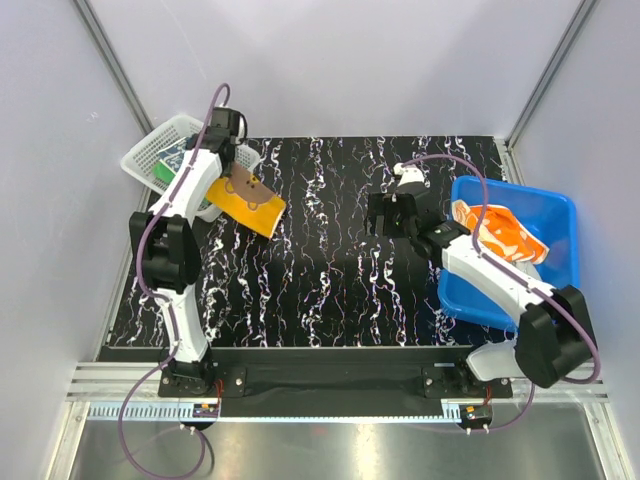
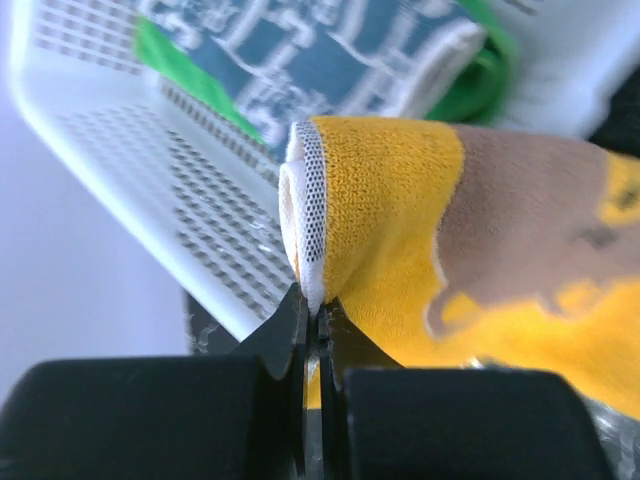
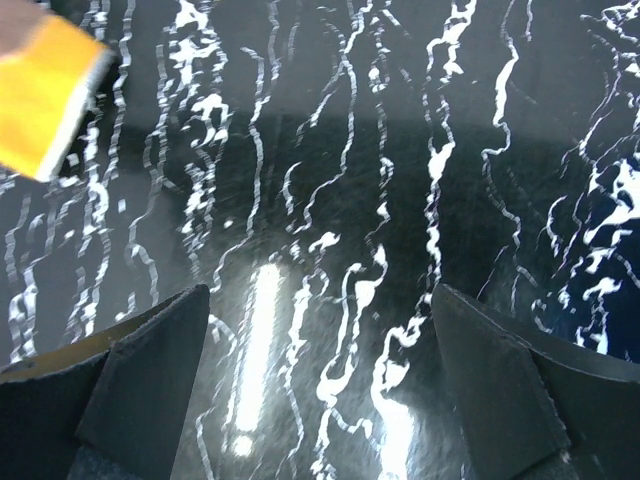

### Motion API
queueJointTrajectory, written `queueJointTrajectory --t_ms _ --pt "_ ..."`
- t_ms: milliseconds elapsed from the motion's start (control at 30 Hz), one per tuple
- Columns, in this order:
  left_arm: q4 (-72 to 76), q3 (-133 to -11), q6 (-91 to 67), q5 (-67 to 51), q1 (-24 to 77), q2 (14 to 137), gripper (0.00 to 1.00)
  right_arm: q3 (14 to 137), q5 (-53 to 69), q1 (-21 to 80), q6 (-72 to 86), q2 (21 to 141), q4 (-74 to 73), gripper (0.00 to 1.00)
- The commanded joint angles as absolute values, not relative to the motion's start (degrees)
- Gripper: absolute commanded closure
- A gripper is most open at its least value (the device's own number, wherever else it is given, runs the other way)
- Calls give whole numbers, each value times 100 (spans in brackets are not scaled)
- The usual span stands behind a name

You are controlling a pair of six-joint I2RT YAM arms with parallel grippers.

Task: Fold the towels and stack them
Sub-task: Neatly place the folded towel into the bin

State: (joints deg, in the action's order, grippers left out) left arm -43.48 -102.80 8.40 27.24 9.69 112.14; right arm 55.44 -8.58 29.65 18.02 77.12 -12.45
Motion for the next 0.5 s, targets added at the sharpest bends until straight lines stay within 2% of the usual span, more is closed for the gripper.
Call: queueJointTrajectory --t_ms 0,400,467 --pt "-4104 -11301 1423 3156 695 11486 100 5871 -1072 2830 1512 7980 -818 0" --pt "-2892 -12804 2558 2743 -96 12734 100 6485 -765 2681 1477 8920 -677 0" --pt "-2778 -13296 2523 2315 -333 12998 100 6617 -712 2681 1442 9122 -685 0"
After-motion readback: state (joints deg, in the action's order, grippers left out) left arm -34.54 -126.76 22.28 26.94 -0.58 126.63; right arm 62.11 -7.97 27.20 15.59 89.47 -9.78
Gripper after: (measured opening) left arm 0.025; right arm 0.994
